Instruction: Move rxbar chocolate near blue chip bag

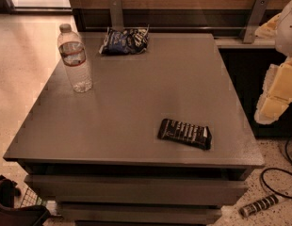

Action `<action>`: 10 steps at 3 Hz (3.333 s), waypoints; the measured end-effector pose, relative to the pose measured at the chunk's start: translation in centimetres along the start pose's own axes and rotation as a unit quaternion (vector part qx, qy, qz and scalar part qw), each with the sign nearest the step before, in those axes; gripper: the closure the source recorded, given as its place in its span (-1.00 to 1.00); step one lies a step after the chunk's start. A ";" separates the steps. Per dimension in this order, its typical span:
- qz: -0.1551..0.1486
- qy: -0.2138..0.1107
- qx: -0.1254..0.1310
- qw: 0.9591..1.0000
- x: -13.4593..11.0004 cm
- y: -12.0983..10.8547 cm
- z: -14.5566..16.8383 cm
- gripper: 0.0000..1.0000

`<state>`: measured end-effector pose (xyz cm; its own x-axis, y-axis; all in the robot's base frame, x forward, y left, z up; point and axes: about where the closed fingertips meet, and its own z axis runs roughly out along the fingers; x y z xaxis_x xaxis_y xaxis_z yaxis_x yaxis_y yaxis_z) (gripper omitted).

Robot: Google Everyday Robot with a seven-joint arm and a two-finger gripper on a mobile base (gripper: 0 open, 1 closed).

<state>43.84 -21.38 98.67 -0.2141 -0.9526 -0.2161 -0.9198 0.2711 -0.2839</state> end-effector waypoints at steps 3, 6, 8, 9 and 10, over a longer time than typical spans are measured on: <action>0.031 -0.105 0.007 0.994 -0.8 1.1 3.3 -1.00; 0.119 -0.364 -0.023 0.924 1.7 6.1 17.2 -1.00; 0.119 -0.403 -0.035 0.907 -1.3 5.4 18.1 -1.00; 0.111 -0.420 -0.043 0.900 -3.0 5.9 18.2 -1.00; 0.106 -0.434 -0.041 0.894 -4.2 6.1 17.7 -1.00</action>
Offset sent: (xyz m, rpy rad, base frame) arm 0.0053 0.0317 -0.0814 0.6204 -0.1759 -0.0133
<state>44.95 -13.32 81.33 -0.0830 -0.4062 -0.9100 -0.9177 0.3871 -0.0891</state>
